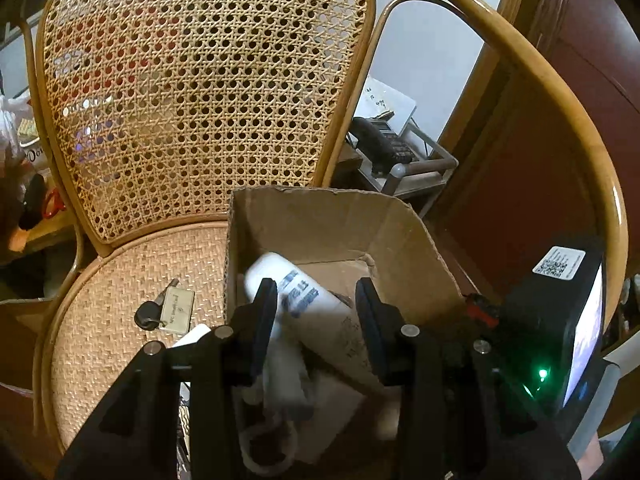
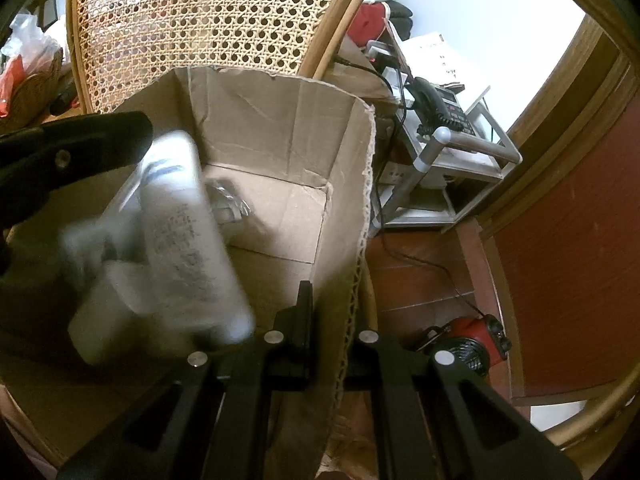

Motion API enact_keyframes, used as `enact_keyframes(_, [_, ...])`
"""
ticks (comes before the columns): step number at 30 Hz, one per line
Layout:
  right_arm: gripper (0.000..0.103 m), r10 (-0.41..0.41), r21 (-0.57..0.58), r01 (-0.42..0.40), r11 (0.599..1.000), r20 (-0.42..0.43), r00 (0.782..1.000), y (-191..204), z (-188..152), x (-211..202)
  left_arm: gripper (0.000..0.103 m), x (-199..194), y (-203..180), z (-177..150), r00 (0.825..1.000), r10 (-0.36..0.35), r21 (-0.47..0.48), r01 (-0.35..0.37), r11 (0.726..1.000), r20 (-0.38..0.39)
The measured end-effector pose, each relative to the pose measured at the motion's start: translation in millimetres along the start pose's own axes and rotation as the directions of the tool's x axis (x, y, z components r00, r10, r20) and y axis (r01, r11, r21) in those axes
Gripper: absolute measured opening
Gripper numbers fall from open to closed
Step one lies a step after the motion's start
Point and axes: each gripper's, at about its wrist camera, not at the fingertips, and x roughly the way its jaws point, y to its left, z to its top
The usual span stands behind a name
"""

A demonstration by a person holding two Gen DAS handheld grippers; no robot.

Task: Organize rigid objects
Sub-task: 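Move the left tool back to the seat toward the keys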

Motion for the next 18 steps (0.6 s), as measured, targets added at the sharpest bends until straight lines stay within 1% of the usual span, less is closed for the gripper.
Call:
enact_keyframes(3, [0.009,-0.001,0.002,0.001,1.0,-0.002,1.0,0,0,1,0.041,-3,2,2,1.0,-0.002,0.002,0.002,1.0,-0.008])
enact_keyframes(4, [0.009,-0.001,0.0,0.001,1.0,-0.002,1.0,0,-1,1,0.047,-7,2,2,1.0,0.001,0.006,-0.001,1.0,-0.005])
enact_keyframes(5, [0.009,-0.002,0.0,0.002,1.0,0.0,1.0,0,-1,1,0.061,-11,3,3,1.0,0.006,0.012,-0.007,1.0,0.006])
enact_keyframes(6, [0.009,-0.001,-0.001,0.001,1.0,0.0,1.0,0,0,1,0.066,-14,4,4,1.0,0.009,0.013,-0.009,1.0,0.02])
enact_keyframes(7, [0.009,-0.002,0.001,0.002,1.0,0.0,1.0,0,0,0,0.071,-18,5,4,0.999,0.015,0.012,-0.015,1.0,0.037])
enact_keyframes(9, [0.009,-0.001,0.001,0.001,1.0,0.0,1.0,0,0,1,0.075,-26,9,6,0.997,0.03,0.018,-0.031,0.999,0.065])
enact_keyframes(11, [0.009,-0.002,0.0,0.002,1.0,-0.001,1.0,0,-1,1,0.085,-33,14,7,0.996,0.05,0.021,-0.052,0.998,0.078])
enact_keyframes(12, [0.009,-0.003,0.0,0.003,1.0,-0.001,1.0,0,0,1,0.088,-36,17,8,0.994,0.061,0.019,-0.063,0.998,0.086])
enact_keyframes(13, [0.009,-0.002,0.0,0.002,1.0,0.0,1.0,0,0,1,0.094,-40,21,8,0.992,0.082,0.017,-0.084,0.996,0.098])
enact_keyframes(14, [0.009,-0.002,0.001,0.002,1.0,0.0,1.0,0,-1,1,0.097,-43,24,8,0.989,0.103,0.015,-0.105,0.994,0.105])
enact_keyframes(18, [0.009,-0.002,0.001,0.002,1.0,0.0,1.0,1,0,1,0.099,-50,39,8,0.981,0.165,0.018,-0.168,0.986,0.102])
